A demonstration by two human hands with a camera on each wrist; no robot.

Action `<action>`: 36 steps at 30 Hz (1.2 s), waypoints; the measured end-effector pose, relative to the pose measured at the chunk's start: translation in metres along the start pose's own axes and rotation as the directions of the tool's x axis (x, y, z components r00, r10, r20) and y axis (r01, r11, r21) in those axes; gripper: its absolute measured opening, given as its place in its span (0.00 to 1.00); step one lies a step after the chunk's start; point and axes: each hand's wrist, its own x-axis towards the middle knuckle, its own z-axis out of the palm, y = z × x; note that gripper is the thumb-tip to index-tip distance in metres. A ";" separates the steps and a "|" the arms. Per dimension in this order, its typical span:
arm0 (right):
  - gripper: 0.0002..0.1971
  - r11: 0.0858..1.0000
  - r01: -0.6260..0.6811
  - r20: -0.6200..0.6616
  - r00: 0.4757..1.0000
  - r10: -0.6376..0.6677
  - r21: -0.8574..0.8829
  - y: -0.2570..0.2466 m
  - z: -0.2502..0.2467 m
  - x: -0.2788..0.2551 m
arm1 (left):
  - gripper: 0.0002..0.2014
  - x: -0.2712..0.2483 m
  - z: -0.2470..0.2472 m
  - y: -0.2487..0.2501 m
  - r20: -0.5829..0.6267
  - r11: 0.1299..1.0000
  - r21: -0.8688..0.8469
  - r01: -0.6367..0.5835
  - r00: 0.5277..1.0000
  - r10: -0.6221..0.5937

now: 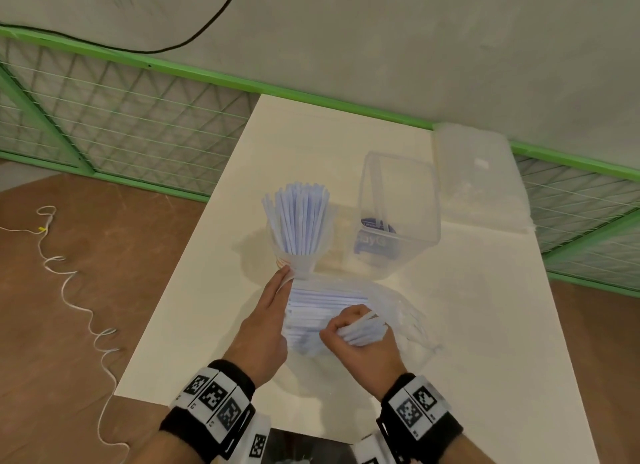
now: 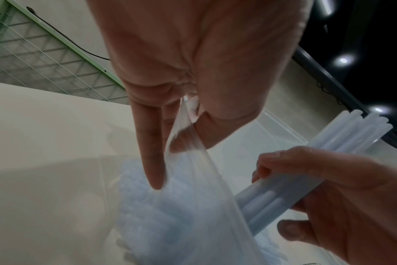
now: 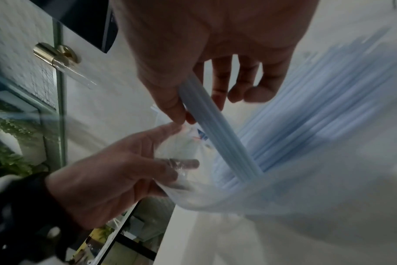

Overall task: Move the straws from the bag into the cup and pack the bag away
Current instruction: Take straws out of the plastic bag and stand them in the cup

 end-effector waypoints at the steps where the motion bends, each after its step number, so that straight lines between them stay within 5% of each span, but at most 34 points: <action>1: 0.12 1.000 -0.013 -0.007 1.000 0.014 0.008 -0.001 -0.002 0.000 | 0.49 0.000 0.000 0.000 0.003 1.000 -0.001 0.004 1.000 -0.004; 9: 0.09 0.993 0.094 -0.095 0.992 -0.087 0.070 -0.096 -0.063 0.032 | 0.49 0.000 -0.001 -0.002 0.010 1.000 -0.019 0.021 1.000 -0.021; 15: 0.06 0.958 0.287 -0.280 0.919 -0.276 -0.003 -0.176 -0.084 0.091 | 0.50 -0.001 -0.004 0.001 0.030 0.998 -0.064 0.028 0.999 -0.026; 21: 0.09 0.965 0.156 -0.070 0.982 -0.174 -0.211 -0.146 -0.038 0.138 | 0.49 -0.002 -0.005 0.000 0.020 0.998 -0.063 0.006 1.000 -0.005; 26: 0.31 0.902 0.312 -0.141 0.920 -0.365 -0.299 -0.121 -0.028 0.145 | 0.50 -0.001 -0.005 -0.007 -0.006 0.998 -0.055 -0.040 0.999 0.040; 29: 0.36 0.810 0.402 -0.081 0.875 -0.477 -0.426 -0.113 -0.020 0.138 | 0.51 0.000 -0.004 -0.011 -0.013 0.997 -0.052 -0.051 0.999 0.050; 34: 0.37 0.539 0.398 0.178 0.892 -0.415 -0.742 -0.088 0.007 0.122 | 0.51 0.002 -0.004 -0.013 -0.001 0.998 -0.054 -0.032 0.999 0.032; 36: 0.38 0.601 0.399 0.154 0.896 -0.417 -0.692 -0.088 0.008 0.124 | 0.51 0.002 -0.004 -0.013 0.002 0.998 -0.058 -0.022 1.000 0.022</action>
